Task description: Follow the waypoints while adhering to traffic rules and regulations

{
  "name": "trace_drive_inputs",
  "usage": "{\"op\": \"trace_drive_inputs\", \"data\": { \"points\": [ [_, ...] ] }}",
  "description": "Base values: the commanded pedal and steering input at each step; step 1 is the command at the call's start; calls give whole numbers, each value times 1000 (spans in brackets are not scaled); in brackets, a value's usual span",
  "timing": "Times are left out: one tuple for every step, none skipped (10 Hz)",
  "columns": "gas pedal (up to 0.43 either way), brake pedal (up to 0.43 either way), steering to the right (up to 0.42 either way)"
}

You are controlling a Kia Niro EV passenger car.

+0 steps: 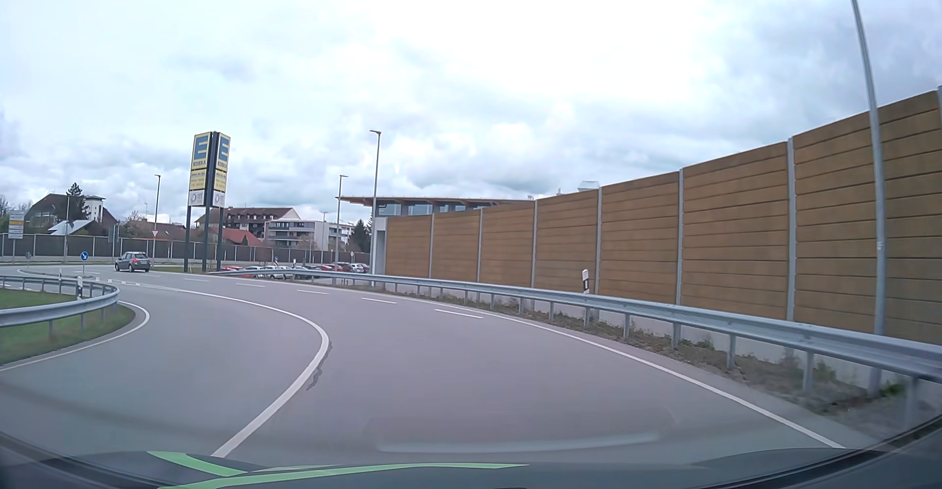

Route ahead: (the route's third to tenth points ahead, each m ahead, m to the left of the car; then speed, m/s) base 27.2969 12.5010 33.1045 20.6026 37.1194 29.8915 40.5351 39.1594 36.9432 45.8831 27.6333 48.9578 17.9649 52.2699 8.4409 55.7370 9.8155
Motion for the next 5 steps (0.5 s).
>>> {"op": "trace_drive_inputs", "data": {
  "points": [
    [0, 0, -49],
    [0, 0, -55],
    [0, 0, -60],
    [0, 0, -67],
    [0, 0, -76]
  ]
}}
